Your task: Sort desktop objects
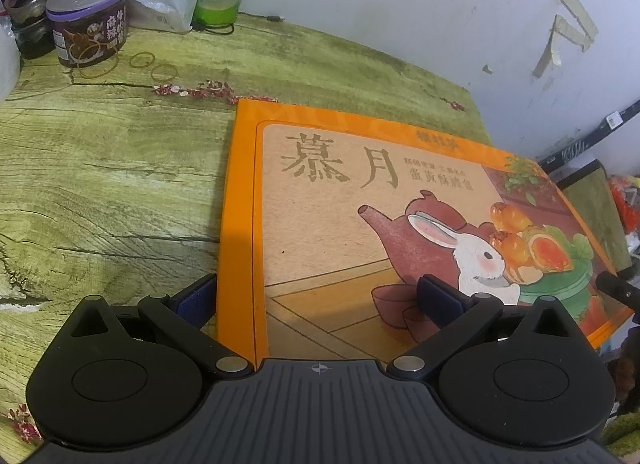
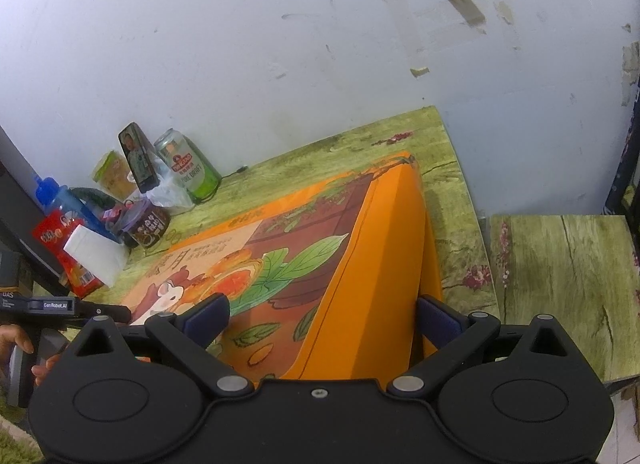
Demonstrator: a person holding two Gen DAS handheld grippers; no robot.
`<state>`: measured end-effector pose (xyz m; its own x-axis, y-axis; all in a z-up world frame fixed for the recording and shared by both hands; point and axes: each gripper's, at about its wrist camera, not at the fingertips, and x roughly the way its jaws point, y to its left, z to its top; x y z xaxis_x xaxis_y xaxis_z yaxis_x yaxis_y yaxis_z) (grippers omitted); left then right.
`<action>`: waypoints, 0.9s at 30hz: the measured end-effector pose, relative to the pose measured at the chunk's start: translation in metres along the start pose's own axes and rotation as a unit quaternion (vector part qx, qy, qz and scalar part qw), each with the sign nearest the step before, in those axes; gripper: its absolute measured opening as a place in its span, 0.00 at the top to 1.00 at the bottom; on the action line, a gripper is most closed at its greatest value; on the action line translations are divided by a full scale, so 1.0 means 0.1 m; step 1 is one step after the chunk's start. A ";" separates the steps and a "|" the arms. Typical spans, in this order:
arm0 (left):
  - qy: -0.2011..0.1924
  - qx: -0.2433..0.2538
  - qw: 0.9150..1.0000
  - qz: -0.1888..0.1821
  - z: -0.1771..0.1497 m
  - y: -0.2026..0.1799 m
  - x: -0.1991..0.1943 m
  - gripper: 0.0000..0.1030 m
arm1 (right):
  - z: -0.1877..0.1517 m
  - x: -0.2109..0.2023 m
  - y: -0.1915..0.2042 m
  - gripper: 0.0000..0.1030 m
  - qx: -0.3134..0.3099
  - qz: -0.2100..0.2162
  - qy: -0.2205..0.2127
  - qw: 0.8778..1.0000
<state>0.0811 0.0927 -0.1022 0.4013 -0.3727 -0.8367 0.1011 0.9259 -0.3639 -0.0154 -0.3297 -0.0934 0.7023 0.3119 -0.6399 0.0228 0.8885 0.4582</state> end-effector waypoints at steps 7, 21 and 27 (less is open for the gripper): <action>0.005 0.002 1.000 0.003 -0.01 -0.01 0.03 0.00 | -0.03 0.00 -0.03 0.03 0.008 0.001 -0.001 1.000; 0.011 0.005 1.000 0.008 -0.05 -0.01 0.11 0.00 | -0.11 0.05 -0.10 0.03 0.011 -0.001 0.006 1.000; 0.010 0.006 1.000 0.008 -0.05 0.00 0.11 0.00 | -0.12 0.07 -0.10 0.03 0.009 -0.003 0.009 1.000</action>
<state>0.0805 0.0879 -0.1134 0.3842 -0.3585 -0.8508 0.1047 0.9325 -0.3457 -0.0194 -0.3323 -0.1105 0.6895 0.3120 -0.6537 0.0397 0.8848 0.4642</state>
